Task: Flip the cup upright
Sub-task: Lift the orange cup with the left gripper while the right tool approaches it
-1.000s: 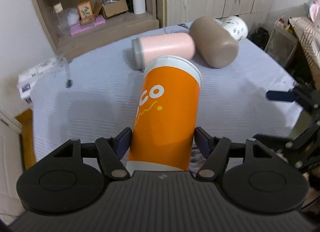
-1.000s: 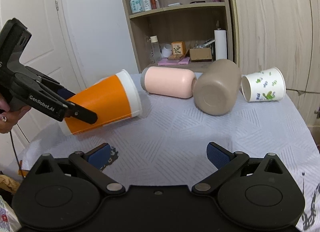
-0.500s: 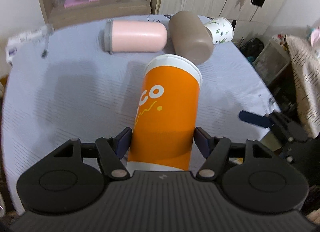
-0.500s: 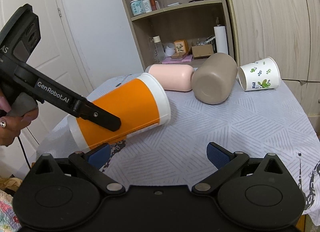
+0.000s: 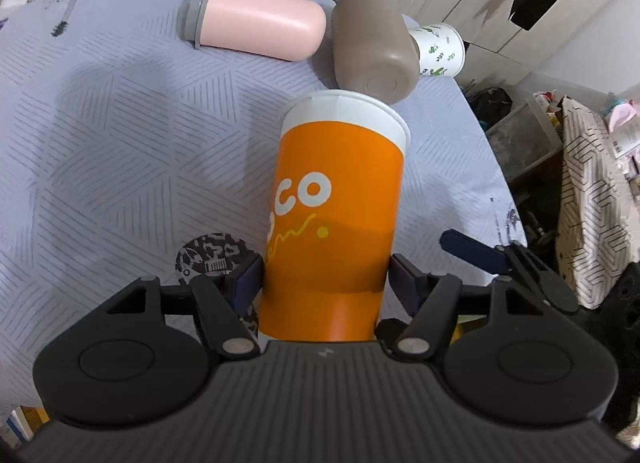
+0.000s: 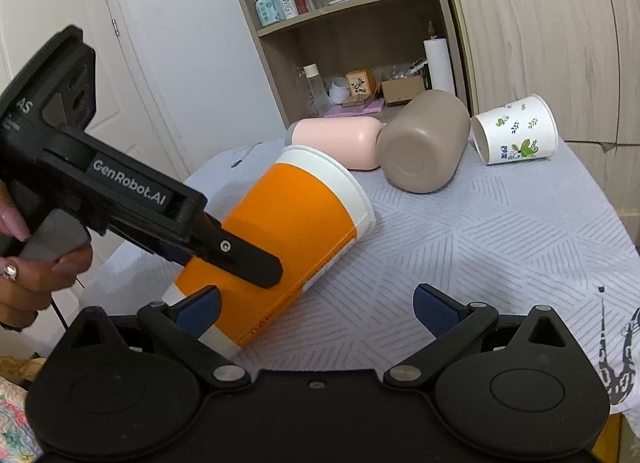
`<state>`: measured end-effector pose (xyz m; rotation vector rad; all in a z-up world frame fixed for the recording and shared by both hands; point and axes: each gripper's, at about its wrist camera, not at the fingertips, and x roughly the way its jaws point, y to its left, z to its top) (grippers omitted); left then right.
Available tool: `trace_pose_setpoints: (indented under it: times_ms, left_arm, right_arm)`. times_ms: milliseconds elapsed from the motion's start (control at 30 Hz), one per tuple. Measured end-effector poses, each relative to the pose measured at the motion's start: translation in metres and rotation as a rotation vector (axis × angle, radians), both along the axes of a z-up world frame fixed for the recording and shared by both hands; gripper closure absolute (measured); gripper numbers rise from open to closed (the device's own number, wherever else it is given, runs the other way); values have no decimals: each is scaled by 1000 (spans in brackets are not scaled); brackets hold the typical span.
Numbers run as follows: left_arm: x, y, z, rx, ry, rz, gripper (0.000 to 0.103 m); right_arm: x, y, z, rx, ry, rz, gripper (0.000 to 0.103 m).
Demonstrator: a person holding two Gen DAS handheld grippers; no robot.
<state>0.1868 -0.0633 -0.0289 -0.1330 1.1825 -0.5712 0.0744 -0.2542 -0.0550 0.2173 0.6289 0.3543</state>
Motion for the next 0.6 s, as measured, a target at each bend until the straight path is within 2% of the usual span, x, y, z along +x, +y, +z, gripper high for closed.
trace_pose_setpoints:
  times_ms: [133,233,333,433,600]
  left_arm:
    - [4,8,3,-72,21,-60,32]
    - [5,15,10,-126,-5,-89,26]
    - [9,20,15,-168,-44,-101,27]
    - [21,20,12,-203,-52,-111,27]
    - [38,19,-3,-266,-3,-137,27]
  right_arm:
    - [3,-3,1,38,24,17,0]
    - [5,-6,6,83,45,34,0]
    - [11,-10,10,141,73,54,0]
    - [22,-11,9,204,132,57,0]
    - [39,-12,2,282,246,44,0]
